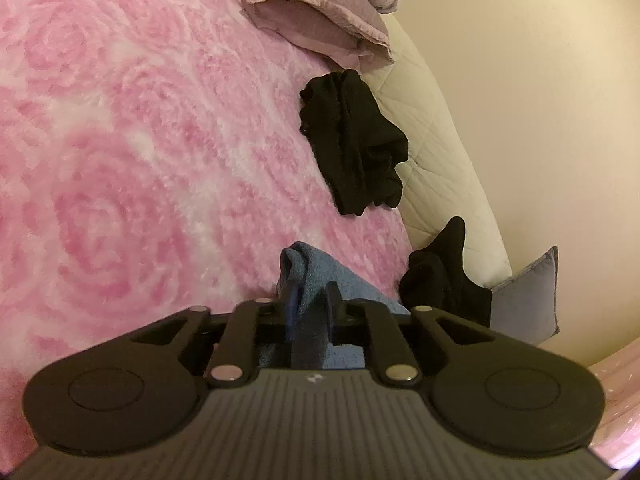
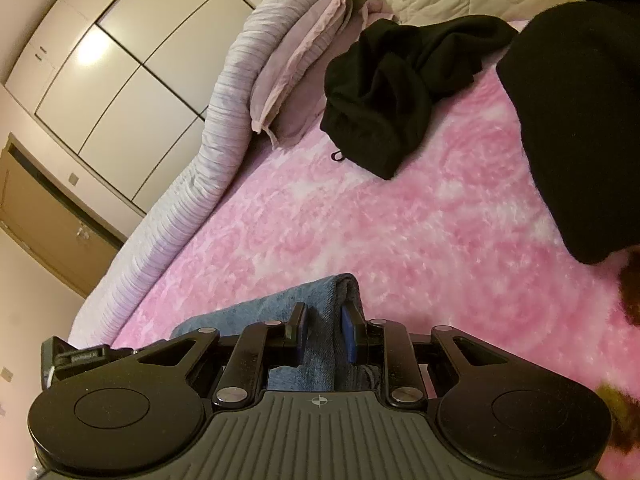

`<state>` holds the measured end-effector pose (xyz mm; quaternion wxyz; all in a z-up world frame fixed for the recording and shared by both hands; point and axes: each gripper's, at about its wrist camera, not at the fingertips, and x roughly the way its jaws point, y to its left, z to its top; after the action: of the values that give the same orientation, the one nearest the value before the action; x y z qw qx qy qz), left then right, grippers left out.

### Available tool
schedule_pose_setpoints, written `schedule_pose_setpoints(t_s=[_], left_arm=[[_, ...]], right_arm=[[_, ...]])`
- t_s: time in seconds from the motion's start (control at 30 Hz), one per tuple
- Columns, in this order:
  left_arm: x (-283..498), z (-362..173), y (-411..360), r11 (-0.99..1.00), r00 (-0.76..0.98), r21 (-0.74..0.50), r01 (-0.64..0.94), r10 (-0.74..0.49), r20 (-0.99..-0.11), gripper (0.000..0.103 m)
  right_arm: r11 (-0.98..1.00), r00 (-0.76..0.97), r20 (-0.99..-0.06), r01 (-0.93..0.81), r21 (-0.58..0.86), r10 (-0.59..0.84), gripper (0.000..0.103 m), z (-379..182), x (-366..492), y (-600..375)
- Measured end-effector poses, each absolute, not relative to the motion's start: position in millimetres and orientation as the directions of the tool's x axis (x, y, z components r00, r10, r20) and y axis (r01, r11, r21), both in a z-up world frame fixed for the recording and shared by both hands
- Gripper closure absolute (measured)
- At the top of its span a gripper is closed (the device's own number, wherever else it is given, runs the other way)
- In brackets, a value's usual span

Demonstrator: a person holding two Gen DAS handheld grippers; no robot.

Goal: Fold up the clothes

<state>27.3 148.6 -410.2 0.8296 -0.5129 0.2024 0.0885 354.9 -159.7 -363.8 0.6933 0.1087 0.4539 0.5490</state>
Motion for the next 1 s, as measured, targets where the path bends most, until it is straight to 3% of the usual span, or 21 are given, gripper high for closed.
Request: schedule_pose_setpoints(t_s=[0.03,0.07,0.1,0.37,0.5,0.53,0.6,0.63,0.73,0.83,1.0], left_arm=[[27,-407,147,0.487,0.904,-0.801,-0.349,-0.051,-0.425,0.103],[28,-404,146,0.521,0.905,-0.783,-0.340,-0.045,-0.423,0.103],[29,-402,145,0.555,0.903,-0.761,-0.337,-0.038,-0.428,0.103],[44,-424,136,0.756,0.865,-0.565,-0.331,0.004,-0.502,0.100],[39,-419,124,0.822,0.756,-0.306,-0.480,0.210,-0.620,0.103],[32,-415,127,0.804,0.754,-0.324,-0.500,0.220,-0.619,0.103],[12,-401,135,0.712,0.830,-0.522,-0.470,0.157,-0.535,0.103],[8,-392,133,0.700,0.853,-0.558,-0.445,0.142,-0.503,0.103],[11,-368,117,0.709,0.893,-0.600,-0.370,0.093,-0.440,0.103],[35,-372,102,0.745,0.879,-0.567,-0.352,0.055,-0.473,0.103],[47,-413,92,0.732,0.855,-0.554,-0.398,0.076,-0.513,0.102]], right_arm=[[0.376,-0.010,-0.515,-0.672,0.638,0.857,0.085,-364,354,-159],[0.382,-0.003,-0.524,-0.682,0.624,0.852,0.095,-365,353,-157],[0.387,0.004,-0.532,-0.691,0.610,0.846,0.097,-366,352,-156],[0.415,0.029,-0.563,-0.708,0.572,0.826,0.099,-382,352,-148],[0.419,0.047,-0.587,-0.747,0.517,0.808,0.096,-378,348,-144],[0.418,0.060,-0.594,-0.766,0.488,0.802,0.095,-374,345,-145],[0.423,0.089,-0.586,-0.778,0.464,0.805,0.093,-365,340,-149],[0.432,0.120,-0.578,-0.788,0.439,0.807,0.093,-359,336,-152],[0.476,0.249,-0.532,-0.809,0.346,0.809,0.093,-340,322,-160],[0.430,0.242,-0.487,-0.844,0.321,0.839,0.093,-329,305,-161],[0.391,0.236,-0.613,-0.911,0.130,0.754,0.093,-361,281,-134]])
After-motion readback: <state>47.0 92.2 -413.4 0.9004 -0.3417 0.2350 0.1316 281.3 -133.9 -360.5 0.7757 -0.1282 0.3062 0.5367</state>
